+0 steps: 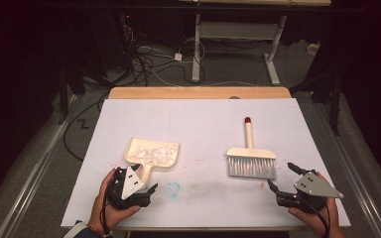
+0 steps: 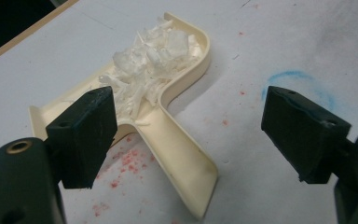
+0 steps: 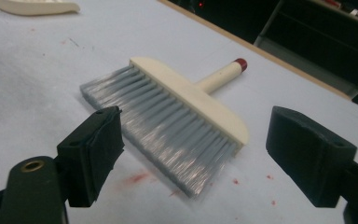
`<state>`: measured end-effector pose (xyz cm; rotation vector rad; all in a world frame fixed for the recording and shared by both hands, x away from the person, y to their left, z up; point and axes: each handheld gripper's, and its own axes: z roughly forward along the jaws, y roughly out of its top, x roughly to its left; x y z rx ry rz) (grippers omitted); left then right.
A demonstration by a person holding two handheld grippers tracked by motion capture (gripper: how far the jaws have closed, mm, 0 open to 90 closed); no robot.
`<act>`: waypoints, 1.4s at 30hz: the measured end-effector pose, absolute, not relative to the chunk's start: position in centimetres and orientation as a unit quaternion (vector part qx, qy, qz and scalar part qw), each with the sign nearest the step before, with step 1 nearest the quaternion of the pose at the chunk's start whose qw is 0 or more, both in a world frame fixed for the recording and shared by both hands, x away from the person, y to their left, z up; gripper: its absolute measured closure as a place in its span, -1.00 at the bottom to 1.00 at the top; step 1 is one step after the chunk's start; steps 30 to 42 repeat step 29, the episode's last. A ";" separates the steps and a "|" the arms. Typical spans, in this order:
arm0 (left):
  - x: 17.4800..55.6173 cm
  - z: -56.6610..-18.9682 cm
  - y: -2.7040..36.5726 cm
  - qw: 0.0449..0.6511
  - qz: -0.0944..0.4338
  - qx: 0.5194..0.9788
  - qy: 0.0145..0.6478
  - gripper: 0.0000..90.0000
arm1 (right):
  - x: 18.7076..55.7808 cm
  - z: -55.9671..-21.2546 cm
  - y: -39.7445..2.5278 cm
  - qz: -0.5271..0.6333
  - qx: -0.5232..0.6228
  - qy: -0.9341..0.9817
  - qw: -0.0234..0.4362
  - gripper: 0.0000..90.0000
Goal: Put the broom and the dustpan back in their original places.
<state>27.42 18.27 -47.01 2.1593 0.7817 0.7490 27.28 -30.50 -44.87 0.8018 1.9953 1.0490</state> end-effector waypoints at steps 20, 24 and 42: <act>27.7 -47.2 18.0 0.348 0.285 0.842 0.297 -0.56 | 27.3 -44.7 -30.4 0.410 0.311 0.773 0.371 -0.57; 27.8 -47.2 17.9 0.345 0.284 0.844 0.296 -0.56 | 27.3 -44.8 -30.3 0.408 0.309 0.776 0.369 -0.56; 27.7 -47.1 17.8 0.354 0.282 0.841 0.295 -0.56 | 27.5 -44.9 -30.2 0.408 0.314 0.777 0.362 -0.56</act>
